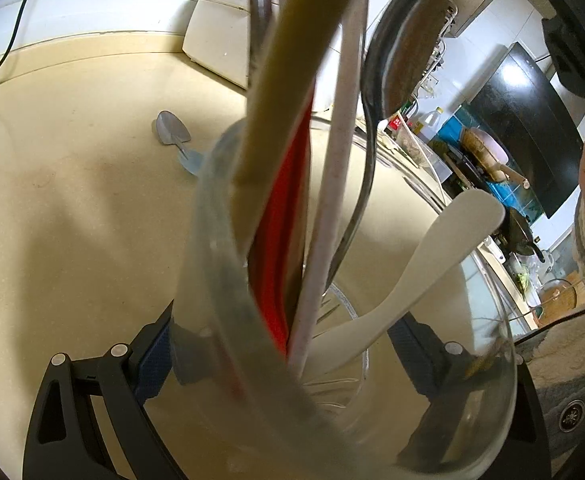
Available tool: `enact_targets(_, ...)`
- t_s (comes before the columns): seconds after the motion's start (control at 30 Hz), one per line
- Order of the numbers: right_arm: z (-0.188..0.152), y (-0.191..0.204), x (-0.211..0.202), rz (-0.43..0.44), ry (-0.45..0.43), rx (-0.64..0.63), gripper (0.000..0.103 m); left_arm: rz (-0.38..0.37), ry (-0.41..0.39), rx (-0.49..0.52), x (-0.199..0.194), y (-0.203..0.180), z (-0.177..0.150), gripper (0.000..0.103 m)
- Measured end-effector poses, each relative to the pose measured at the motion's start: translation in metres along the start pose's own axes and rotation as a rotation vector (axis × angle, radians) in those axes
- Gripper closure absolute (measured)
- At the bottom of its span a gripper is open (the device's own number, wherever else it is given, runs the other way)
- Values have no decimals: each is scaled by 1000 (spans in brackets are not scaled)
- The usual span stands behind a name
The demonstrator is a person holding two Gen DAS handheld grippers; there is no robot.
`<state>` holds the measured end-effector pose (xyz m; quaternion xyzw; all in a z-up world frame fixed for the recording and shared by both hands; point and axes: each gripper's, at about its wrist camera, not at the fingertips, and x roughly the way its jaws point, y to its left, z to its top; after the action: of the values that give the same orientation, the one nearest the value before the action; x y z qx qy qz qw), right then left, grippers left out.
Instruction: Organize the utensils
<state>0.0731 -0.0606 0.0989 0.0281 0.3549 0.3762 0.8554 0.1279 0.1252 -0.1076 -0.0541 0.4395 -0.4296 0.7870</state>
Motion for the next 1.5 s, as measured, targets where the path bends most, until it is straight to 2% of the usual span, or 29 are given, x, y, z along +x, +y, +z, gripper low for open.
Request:
enact_targets(0.13, -9, -7, 11, -4, 39, 9, 92, -1, 0, 0, 0, 0, 0, 7)
enact_targets(0.33, -26, -51, 14, -49, 126, 112, 92, 0, -1, -1, -1, 0, 1, 7)
enact_targets(0.4, -40, -68, 18, -82, 184, 134, 92, 0, -1, -1, -1, -1, 1, 7)
enact_targets(0.5, -72, -88, 29, -155, 320, 92, 91, -1, -1, -2, -1, -1, 1, 7)
enact_targets(0.63, -118, -94, 45, -141, 509, 4, 91, -1, -1, -2, -1, -1, 0, 7)
enact_targets(0.73, -142, -87, 50, -146, 585, -69, 91, 0, -1, -1, -1, -1, 0, 7)
enact_targets(0.8, -146, -81, 50, -136, 589, -100, 90, 1, 0, 1, 0, -2, 0, 7)
enact_targets(0.9, -151, -72, 59, -158, 616, -182, 82, 0, -1, 0, 0, -2, 0, 7)
enact_targets(0.97, -153, -71, 65, -177, 638, -225, 82, 1, 0, 0, 1, -3, 0, 7)
enact_targets(1.13, -163, -72, 78, -158, 693, -295, 81, -1, -1, -1, 1, -3, 0, 7)
enact_targets(1.27, -162, -78, 78, -134, 690, -301, 82, -5, -3, -5, 1, -2, -1, 7)
enact_targets(1.3, -163, -78, 78, -148, 688, -318, 88, -6, -3, -6, 1, -1, -1, 7)
enact_targets(1.37, -160, -77, 84, -151, 694, -317, 91, -6, -3, -6, 1, 0, -1, 7)
enact_targets(1.5, -157, -87, 77, -89, 680, -209, 93, -6, -3, -7, 0, 0, -1, 7)
